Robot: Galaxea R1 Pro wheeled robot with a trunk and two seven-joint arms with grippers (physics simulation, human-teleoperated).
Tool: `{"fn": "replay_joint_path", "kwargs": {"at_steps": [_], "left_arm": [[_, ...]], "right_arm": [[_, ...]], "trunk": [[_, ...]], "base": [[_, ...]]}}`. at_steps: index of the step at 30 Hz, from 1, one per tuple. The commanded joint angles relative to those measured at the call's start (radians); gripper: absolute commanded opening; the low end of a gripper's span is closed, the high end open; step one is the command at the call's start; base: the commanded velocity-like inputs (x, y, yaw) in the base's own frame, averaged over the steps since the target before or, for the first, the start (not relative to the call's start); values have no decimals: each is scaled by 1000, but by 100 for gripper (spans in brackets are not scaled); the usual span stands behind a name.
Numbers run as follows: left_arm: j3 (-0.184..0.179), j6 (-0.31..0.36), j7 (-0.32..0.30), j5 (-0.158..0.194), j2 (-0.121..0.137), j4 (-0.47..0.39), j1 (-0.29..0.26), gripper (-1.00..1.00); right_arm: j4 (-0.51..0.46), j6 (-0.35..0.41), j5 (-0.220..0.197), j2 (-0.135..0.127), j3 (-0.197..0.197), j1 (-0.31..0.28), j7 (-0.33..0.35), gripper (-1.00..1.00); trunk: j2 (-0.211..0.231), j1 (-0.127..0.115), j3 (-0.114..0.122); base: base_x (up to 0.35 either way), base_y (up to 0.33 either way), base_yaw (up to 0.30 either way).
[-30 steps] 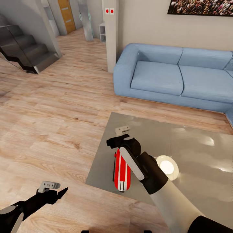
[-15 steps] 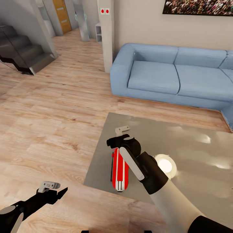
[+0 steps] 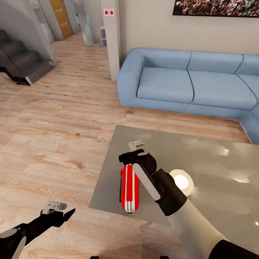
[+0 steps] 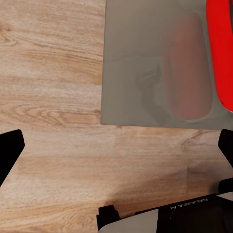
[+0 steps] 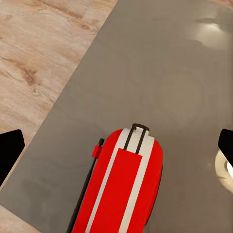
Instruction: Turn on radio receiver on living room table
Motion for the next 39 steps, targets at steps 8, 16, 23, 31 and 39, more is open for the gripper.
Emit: {"fn": "replay_joint_path", "kwargs": {"at_steps": [8,16,23,31,39], "left_arm": [[0,0,1,0,0,0,0,100],[0,0,1,0,0,0,0,100],[1,0,0,0,0,0,0,100],[1,0,1,0,0,0,0,100],[1,0,1,0,-1,0,0,100]], "right_arm": [[0,1,0,0,0,0,0,100],[0,28,-2,1,1,0,0,100],[-7,45,-9,2,2,0,0,100],[-12,46,-10,5,2,0,1,100],[-12,63,-11,5,2,0,1,100]], "trunk": [[0,0,0],[0,0,0],[0,0,0],[0,0,0],[0,0,0]], "base": [[0,0,-1],[0,0,0],[0,0,0],[0,0,0],[0,0,0]]}}
